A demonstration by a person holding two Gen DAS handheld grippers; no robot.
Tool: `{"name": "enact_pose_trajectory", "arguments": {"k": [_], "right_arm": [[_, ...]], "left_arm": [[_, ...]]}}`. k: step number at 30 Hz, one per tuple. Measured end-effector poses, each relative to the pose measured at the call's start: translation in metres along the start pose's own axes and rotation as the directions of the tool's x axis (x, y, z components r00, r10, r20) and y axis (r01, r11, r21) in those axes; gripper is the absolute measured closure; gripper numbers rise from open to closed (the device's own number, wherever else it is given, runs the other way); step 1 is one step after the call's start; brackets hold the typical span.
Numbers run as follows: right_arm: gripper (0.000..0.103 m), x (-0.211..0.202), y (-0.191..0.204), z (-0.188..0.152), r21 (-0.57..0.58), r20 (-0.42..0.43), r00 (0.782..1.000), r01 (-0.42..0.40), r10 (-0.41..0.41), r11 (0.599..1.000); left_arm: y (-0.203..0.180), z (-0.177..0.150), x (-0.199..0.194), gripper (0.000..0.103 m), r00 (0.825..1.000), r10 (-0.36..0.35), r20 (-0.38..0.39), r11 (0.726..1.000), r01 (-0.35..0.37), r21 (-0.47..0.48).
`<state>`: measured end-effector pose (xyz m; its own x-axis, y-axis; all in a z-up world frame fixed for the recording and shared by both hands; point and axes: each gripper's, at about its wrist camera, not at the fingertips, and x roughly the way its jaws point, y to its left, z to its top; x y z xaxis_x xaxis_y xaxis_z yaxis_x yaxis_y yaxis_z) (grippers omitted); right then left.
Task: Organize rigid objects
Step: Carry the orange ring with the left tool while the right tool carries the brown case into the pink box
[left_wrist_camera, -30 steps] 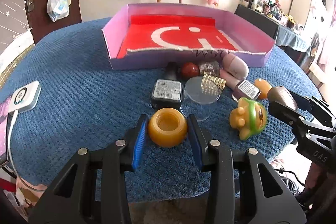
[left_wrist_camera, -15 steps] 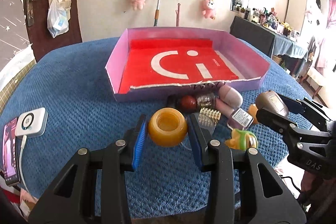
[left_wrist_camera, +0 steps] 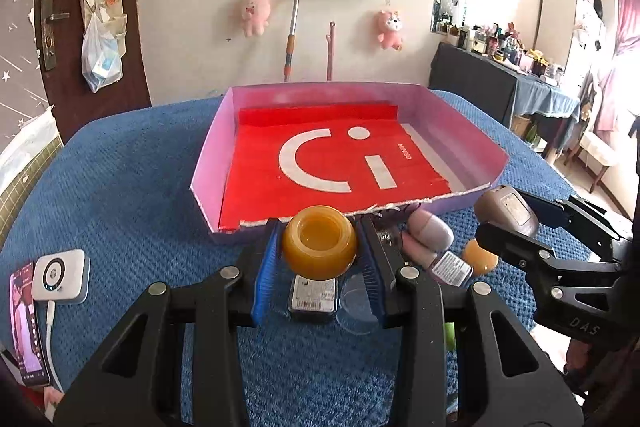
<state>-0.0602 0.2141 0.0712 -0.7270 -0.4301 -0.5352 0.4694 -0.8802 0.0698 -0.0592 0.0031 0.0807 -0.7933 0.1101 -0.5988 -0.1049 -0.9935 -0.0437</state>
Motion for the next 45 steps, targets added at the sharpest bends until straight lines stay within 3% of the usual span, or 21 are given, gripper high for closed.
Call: {"name": "enact_pose_trajectory", "arguments": {"k": [12,22,32,45], "right_arm": [[0.047,0.013,-0.018,0.051,0.032,-0.012,1.000,-0.024,0.025,0.999],[0.047,0.046,-0.034,0.079,0.036,-0.050,0.998,-0.029,0.031,0.999],[0.047,0.091,-0.048,0.092,0.063,-0.117,0.992,-0.034,0.042,0.997],[0.047,0.142,-0.067,0.094,0.090,-0.216,0.976,0.002,0.017,0.996]], "left_arm": [[0.006,0.038,0.018,0.067,1.000,-0.021,-0.022,1.000,0.020,-0.011],[0.016,0.059,0.048,0.067,0.999,-0.005,-0.035,1.000,0.004,-0.020],[0.037,0.080,0.085,0.067,0.997,-0.009,-0.080,0.999,0.005,-0.050],[0.052,0.082,0.134,0.067,0.983,-0.012,-0.182,0.996,-0.005,-0.092]]}}
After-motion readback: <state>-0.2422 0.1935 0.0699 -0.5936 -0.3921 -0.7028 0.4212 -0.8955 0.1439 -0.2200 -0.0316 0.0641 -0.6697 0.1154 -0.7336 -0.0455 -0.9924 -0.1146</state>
